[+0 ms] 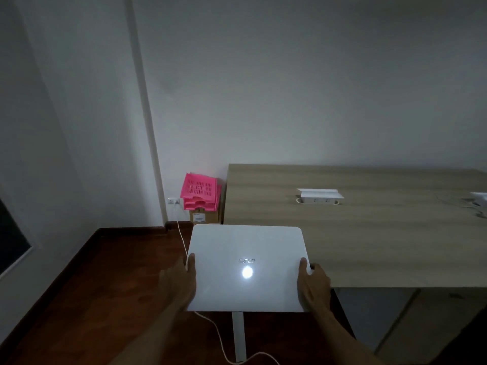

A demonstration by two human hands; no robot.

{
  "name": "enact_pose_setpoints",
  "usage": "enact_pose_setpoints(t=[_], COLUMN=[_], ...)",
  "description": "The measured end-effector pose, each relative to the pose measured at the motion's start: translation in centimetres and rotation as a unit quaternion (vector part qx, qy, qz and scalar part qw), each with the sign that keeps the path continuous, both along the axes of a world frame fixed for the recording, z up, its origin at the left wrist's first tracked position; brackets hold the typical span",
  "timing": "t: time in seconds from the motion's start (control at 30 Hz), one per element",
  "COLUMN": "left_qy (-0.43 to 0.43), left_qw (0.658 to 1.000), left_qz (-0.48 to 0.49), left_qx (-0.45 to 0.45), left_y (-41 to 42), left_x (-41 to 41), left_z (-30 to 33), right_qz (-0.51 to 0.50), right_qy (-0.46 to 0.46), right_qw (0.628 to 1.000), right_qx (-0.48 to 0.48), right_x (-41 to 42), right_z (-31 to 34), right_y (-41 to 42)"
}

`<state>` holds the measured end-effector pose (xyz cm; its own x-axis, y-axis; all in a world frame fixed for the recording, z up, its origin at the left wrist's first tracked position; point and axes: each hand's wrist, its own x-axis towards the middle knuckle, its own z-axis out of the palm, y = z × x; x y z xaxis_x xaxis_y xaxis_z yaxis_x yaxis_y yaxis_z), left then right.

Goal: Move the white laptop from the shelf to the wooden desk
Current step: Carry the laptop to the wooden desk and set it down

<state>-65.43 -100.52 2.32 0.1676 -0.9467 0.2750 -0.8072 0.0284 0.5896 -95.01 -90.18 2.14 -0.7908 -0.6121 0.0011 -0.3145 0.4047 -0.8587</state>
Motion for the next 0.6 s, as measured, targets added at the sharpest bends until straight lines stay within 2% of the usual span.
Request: enact_pose_setpoints(t=[0.37,0.6], left_qy=[-0.045,-0.073], left_qw=[0.996,0.986], left_qz=[-0.022,-0.025], left_qx=[0.071,0.144], left_y=[-17.6,-25.6], left_x=[-11.8,-16.4], left_z=[-4.3,-7.5], right_qz=[0.019,0.070], right_qy=[-0.018,-0.078], right_qw=[0.998,0.988], right_qx=[0.063,0.112], right_x=[-12.6,-17.7], right_z=[-4.6,-9.0], right_y=[-17.7,-25.6])
